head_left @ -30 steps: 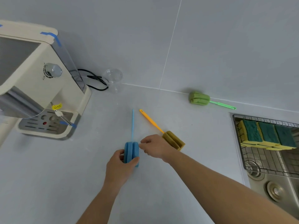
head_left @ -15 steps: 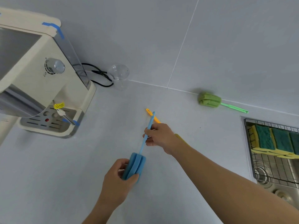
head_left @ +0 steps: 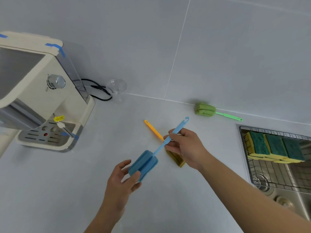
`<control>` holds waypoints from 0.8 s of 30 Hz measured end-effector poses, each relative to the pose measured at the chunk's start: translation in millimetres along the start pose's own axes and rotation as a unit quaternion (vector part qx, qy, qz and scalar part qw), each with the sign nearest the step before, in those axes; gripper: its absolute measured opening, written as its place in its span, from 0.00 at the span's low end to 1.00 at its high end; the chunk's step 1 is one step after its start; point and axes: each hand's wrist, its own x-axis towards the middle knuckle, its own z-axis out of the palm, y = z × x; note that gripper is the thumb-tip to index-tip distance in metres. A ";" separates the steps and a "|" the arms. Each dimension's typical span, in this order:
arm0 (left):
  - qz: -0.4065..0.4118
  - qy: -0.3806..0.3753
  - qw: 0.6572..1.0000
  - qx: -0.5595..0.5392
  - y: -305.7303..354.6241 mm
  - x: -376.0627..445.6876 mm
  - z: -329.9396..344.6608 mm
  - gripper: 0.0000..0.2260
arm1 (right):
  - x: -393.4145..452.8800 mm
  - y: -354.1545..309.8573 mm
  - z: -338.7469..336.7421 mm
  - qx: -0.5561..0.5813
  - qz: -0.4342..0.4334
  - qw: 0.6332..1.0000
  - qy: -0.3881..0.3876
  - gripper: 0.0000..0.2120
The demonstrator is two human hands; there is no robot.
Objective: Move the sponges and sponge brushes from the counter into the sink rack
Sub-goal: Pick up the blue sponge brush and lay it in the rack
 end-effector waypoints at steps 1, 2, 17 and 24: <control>-0.010 -0.010 1.000 -0.025 0.6 -1.2 2.5 0.21 | -5.3 -1.2 -6.6 0.012 -0.002 1.000 0.006 0.03; -0.016 -0.019 0.999 -0.039 0.7 -2.2 4.7 0.21 | -10.3 -1.5 -12.5 0.025 -0.004 1.000 0.010 0.04; 0.001 -0.087 0.996 -0.008 3.1 -14.7 75.3 0.08 | -78.2 -0.9 -129.9 0.161 -0.053 0.983 0.073 0.05; -0.014 -0.115 0.993 0.014 -3.3 -23.8 133.4 0.08 | -97.9 -0.6 -180.5 0.175 -0.095 0.977 0.073 0.08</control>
